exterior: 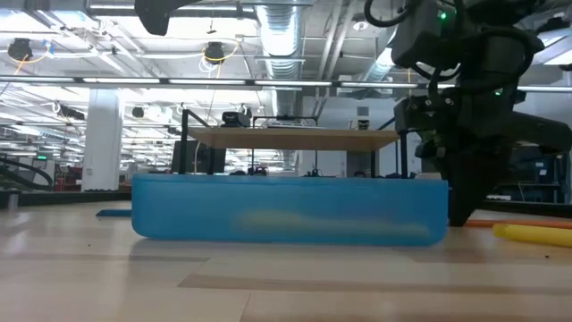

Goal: Pack school essentials
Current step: Put the orange pencil into the blue supply box

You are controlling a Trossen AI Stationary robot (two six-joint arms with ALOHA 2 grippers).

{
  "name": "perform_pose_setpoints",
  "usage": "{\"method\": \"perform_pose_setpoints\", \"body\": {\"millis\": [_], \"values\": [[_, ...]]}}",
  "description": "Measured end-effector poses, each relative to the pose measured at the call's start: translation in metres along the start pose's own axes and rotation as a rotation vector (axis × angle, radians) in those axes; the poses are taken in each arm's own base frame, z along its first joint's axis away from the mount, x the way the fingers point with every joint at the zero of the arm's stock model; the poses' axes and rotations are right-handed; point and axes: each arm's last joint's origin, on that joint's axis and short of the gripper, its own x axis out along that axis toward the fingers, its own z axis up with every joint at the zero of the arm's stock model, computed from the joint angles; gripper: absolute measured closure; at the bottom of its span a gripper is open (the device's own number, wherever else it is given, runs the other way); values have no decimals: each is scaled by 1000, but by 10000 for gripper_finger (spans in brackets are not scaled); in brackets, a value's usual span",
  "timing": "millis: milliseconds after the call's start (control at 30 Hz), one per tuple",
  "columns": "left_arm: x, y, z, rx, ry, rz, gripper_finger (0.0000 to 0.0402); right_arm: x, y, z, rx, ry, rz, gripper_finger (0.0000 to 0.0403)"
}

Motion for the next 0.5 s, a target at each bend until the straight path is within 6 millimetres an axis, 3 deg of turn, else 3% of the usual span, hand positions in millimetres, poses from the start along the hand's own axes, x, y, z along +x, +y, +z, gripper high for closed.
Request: {"method": "perform_pose_setpoints", "body": {"millis": [500], "values": [[0, 0, -1, 0, 10, 1, 214, -16, -2, 9, -14, -10, -18, 399]]}}
